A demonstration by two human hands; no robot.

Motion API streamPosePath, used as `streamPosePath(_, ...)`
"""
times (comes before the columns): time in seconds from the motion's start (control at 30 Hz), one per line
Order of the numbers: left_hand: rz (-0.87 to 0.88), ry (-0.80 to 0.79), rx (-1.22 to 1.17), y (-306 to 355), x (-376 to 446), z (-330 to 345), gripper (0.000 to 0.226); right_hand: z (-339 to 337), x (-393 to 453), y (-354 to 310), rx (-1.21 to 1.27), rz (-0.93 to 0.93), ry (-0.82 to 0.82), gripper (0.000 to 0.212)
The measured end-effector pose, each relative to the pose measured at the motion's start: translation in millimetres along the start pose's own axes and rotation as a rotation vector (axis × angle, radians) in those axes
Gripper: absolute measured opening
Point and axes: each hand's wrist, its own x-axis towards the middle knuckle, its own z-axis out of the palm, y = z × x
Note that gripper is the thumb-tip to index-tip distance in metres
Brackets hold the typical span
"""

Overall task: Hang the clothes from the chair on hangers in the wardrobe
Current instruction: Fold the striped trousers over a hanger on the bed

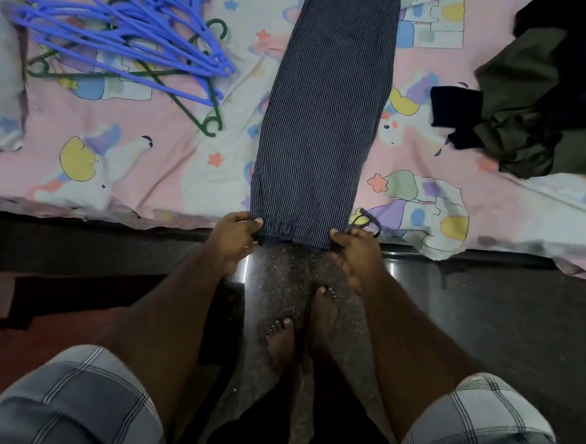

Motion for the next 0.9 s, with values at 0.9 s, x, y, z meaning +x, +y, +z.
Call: streamPosePath(0.9,0.191,-0.035,-0.117,200.5,-115.4,19.1,0.020,25.8,-114.2,-184.6,0.033,-0.286,0.133,0.007)
